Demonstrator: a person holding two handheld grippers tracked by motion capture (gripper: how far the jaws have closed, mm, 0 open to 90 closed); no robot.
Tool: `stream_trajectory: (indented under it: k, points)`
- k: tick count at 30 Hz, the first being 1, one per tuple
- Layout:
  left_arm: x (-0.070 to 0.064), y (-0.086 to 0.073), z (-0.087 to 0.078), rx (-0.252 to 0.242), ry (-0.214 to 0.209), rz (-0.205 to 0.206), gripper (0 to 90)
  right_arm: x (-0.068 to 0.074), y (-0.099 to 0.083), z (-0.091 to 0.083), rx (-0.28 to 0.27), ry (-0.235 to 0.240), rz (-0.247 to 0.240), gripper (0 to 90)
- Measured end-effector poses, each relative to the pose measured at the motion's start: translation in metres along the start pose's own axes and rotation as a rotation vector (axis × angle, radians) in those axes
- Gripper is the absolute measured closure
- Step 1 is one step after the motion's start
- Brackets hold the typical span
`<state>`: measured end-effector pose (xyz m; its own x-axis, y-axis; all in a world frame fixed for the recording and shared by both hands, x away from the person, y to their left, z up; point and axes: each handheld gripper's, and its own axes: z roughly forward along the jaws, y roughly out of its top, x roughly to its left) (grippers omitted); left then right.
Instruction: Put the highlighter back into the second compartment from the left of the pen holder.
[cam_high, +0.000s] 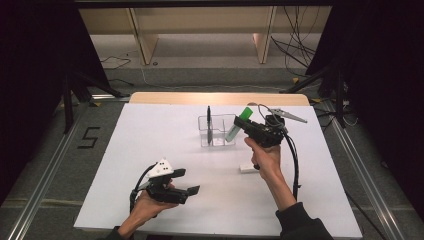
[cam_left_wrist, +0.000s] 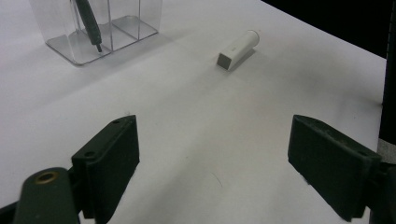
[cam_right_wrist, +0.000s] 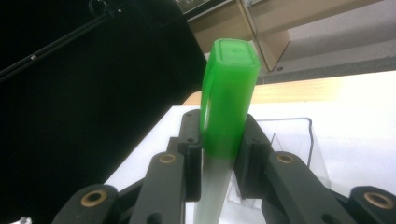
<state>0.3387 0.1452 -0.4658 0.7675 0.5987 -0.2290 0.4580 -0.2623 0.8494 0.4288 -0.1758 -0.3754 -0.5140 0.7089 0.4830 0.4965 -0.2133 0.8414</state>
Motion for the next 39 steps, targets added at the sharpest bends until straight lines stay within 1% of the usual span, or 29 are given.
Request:
stream_trajectory:
  k: [7,10,14,19,23,26,29,37,38,39]
  points:
    - [0.0,0.0,0.0,-0.003,0.0,-0.002,16.1,-0.002,0.008,0.012,0.005,-0.021,-0.01,75.8]
    - [-0.001,0.0,0.0,-0.007,-0.001,-0.006,16.1,-0.003,0.01,0.017,0.006,-0.031,-0.005,75.8]
    - [-0.001,0.0,0.0,-0.014,-0.001,-0.01,16.1,-0.005,0.015,0.024,0.007,-0.05,-0.013,75.8]
    - [0.0,0.0,0.0,-0.009,-0.002,-0.006,16.0,-0.007,0.022,0.035,0.014,-0.08,-0.025,75.7]
    - [0.0,0.0,0.0,-0.007,-0.002,-0.005,16.0,-0.01,0.026,0.043,0.018,-0.097,-0.02,75.7]
    - [0.0,0.0,0.0,-0.006,-0.002,-0.004,16.0,-0.011,0.028,0.047,0.02,-0.103,-0.006,75.8]
    - [0.0,0.0,0.0,-0.011,-0.001,-0.009,16.0,-0.011,0.03,0.052,0.022,-0.109,-0.007,75.7]
    - [0.0,0.0,0.0,-0.007,-0.003,-0.004,16.0,-0.013,0.032,0.064,0.037,-0.131,-0.007,75.7]
    - [0.0,0.0,0.0,-0.007,-0.004,-0.004,16.0,-0.014,0.032,0.066,0.038,-0.136,-0.016,75.7]
    - [0.0,0.0,0.0,-0.007,-0.004,-0.005,16.0,-0.013,0.032,0.067,0.04,-0.138,-0.01,75.7]
